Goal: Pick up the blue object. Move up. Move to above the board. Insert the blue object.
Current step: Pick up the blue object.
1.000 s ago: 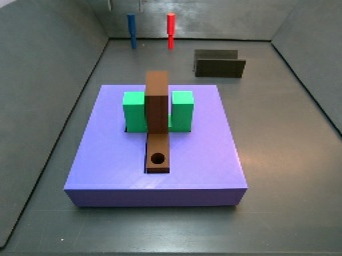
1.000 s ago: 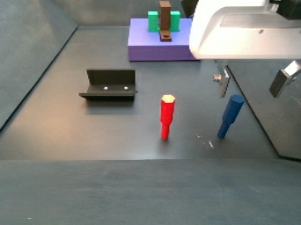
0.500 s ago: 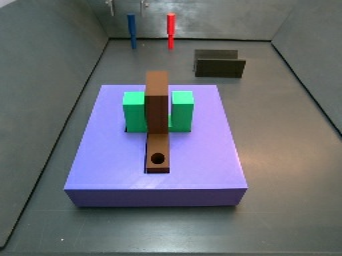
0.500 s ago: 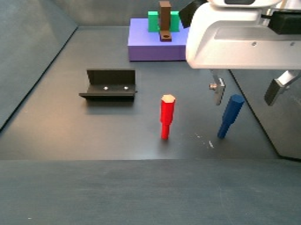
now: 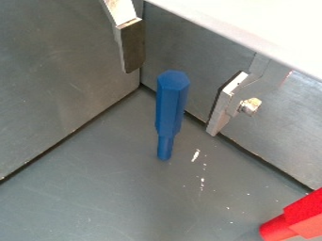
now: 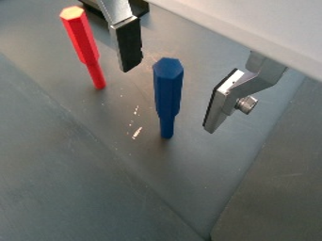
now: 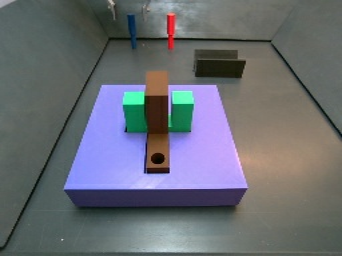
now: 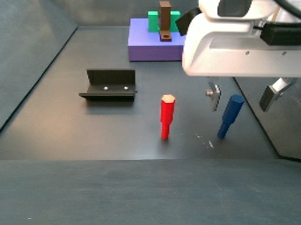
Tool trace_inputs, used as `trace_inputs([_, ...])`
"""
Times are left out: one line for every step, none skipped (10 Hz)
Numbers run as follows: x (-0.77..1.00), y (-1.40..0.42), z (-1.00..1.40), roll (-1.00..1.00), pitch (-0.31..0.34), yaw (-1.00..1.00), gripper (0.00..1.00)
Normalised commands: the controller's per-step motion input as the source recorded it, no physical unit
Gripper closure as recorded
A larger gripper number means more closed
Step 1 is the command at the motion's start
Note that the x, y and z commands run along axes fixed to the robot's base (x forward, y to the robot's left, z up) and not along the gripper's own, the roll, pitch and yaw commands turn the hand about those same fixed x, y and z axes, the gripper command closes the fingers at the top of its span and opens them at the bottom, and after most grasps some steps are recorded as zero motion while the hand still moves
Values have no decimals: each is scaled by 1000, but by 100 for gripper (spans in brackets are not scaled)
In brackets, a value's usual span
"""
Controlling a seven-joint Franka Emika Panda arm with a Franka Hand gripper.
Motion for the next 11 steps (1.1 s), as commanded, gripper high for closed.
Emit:
trace_inputs([0,0,-206,-20,-106,0,0])
trace_inputs([0,0,-117,-37,-83,0,0])
trace_inputs([0,0,-54,-36,-66,0,0])
trace_inputs([0,0,-69,-44,-74,0,0])
trace_inputs([0,0,-106,-54,-93,0,0])
trace_inputs([0,0,-9,-49,-49,0,0])
trace_inputs([0,0,0,0,0,0,0])
trace_inputs([0,0,0,0,0,0,100])
trace_inputs([0,0,0,0,0,0,100])
trace_inputs([0,0,0,0,0,0,100])
trace_inputs([0,0,0,0,0,0,100])
